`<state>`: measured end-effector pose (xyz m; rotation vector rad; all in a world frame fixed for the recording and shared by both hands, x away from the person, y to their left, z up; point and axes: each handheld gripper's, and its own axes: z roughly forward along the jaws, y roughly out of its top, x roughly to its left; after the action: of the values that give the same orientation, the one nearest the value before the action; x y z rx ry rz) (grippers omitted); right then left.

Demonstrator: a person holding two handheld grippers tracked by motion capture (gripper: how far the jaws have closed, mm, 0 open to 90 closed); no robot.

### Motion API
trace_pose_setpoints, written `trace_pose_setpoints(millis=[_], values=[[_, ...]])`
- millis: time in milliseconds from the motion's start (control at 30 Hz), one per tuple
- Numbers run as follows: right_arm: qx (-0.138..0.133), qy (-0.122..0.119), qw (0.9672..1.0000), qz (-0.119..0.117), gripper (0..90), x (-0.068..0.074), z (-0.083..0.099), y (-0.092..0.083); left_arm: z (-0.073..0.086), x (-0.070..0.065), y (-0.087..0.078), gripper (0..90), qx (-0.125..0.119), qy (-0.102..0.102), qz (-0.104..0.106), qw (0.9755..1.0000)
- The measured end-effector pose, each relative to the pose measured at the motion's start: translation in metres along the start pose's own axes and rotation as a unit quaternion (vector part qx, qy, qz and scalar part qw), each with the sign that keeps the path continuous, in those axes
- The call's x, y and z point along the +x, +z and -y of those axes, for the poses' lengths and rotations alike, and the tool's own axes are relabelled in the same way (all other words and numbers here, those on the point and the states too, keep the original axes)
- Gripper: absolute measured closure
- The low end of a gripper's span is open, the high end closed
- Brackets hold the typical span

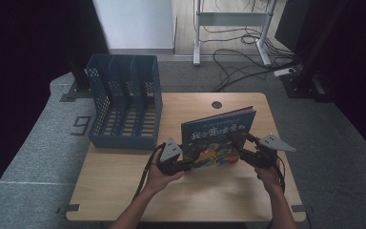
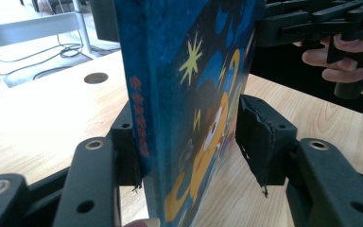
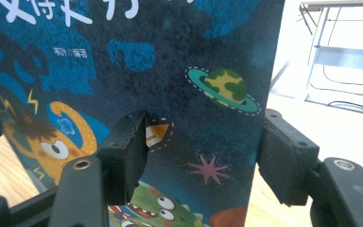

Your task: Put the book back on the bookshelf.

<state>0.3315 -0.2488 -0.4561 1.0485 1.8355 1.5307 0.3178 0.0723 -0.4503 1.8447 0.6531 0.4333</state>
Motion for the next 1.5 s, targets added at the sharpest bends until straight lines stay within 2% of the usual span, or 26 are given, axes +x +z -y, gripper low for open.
trace_pose_setpoints(millis=[233, 400, 500, 567, 633, 767, 900, 1000, 1133, 1267, 1400, 1500], values=[[0.004, -0.003, 1.0000, -0.002, 36.0, -0.001, -0.002, 0.003, -0.001, 0.001, 0.001, 50.5, -0.003, -0.013, -0.005, 0.9999], [0.003, -0.003, 0.9999, -0.009, 36.6, -0.002, -0.002, 0.005, -0.002, 0.003, 0.002, 57.1, -0.006, -0.019, 0.015, 0.9997], [0.003, -0.007, 0.9997, -0.022, 36.2, 0.001, -0.002, 0.007, -0.004, -0.002, 0.004, 57.4, -0.005, -0.009, 0.013, 0.9999], [0.004, -0.010, 0.9997, -0.022, 35.6, 0.002, -0.002, 0.007, -0.004, -0.002, 0.003, 57.6, -0.003, -0.008, 0.008, 0.9999], [0.003, -0.008, 0.9997, -0.023, 35.6, 0.002, -0.002, 0.007, -0.004, -0.001, 0.003, 60.1, -0.002, -0.009, 0.014, 0.9999], [0.004, -0.009, 0.9996, -0.027, 35.5, 0.003, -0.002, 0.008, -0.004, -0.001, 0.003, 63.0, -0.005, -0.011, 0.011, 0.9999], [0.003, -0.008, 0.9996, -0.028, 35.5, 0.003, -0.002, 0.011, -0.004, 0.002, 0.003, 63.7, -0.003, -0.020, 0.016, 0.9997], [0.004, -0.010, 0.9994, -0.033, 35.6, 0.004, -0.003, 0.014, -0.004, 0.004, 0.004, 62.5, 0.001, -0.019, 0.018, 0.9997], [0.007, -0.015, 0.9991, -0.040, 35.6, 0.007, -0.004, 0.018, -0.003, 0.006, 0.002, 63.5, -0.006, -0.024, 0.024, 0.9994], [0.006, -0.015, 0.9989, -0.045, 35.0, 0.008, -0.004, 0.020, -0.001, 0.005, -0.001, 72.3, -0.012, -0.010, 0.044, 0.9989], [0.004, -0.016, 0.9989, -0.044, 34.1, 0.009, -0.005, 0.023, 0.001, 0.001, -0.004, 77.2, -0.017, 0.014, 0.037, 0.9991], [0.006, -0.021, 0.9990, -0.040, 33.6, 0.012, -0.006, 0.028, 0.003, 0.001, -0.008, 80.6, -0.023, 0.012, 0.045, 0.9987]])
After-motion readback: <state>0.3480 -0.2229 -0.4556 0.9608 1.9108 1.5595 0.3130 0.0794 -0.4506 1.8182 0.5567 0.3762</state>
